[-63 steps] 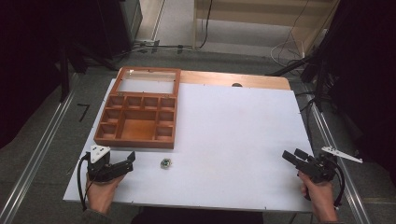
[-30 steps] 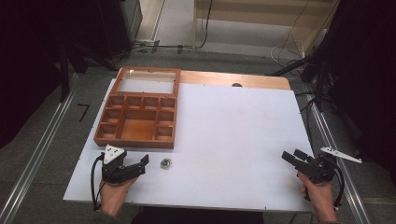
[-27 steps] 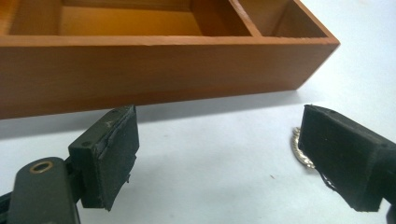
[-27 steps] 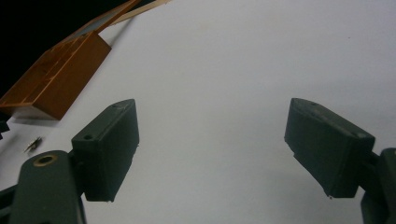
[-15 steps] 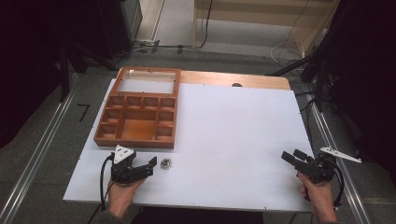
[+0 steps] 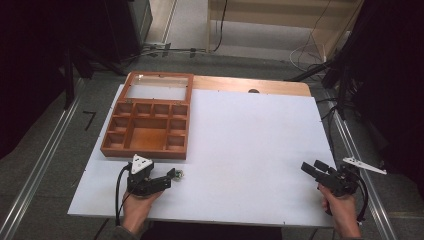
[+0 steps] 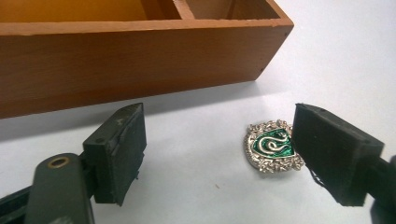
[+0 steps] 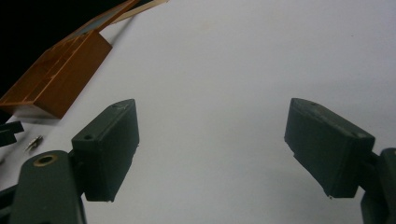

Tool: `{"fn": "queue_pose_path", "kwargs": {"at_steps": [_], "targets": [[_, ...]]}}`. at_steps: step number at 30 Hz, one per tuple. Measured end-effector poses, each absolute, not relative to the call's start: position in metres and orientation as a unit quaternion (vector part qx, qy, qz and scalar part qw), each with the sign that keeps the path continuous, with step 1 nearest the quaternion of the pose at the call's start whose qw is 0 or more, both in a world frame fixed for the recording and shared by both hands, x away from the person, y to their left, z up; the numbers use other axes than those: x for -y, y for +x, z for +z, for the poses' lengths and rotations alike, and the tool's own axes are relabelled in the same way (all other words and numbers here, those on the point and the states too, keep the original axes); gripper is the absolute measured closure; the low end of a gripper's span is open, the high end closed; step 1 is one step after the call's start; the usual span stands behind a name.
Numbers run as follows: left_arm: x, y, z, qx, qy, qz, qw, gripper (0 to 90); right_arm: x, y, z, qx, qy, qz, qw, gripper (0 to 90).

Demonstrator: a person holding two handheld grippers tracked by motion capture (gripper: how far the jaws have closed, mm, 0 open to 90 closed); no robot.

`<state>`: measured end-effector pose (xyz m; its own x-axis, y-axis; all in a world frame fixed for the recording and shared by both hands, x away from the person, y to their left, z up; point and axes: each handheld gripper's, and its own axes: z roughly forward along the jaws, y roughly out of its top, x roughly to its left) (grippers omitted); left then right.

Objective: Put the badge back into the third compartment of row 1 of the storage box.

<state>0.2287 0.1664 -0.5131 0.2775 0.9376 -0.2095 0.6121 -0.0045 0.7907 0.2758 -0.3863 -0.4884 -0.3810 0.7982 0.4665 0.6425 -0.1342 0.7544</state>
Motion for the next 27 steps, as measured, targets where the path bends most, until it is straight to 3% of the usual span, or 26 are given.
{"fn": "queue_pose_path", "kwargs": {"at_steps": [27], "targets": [[-0.138,0.235,-0.517,-0.541,0.724,0.186,0.384,33.5,0.386,0.276,-0.488,-0.654,0.55,0.514,0.074,16.1]]}}
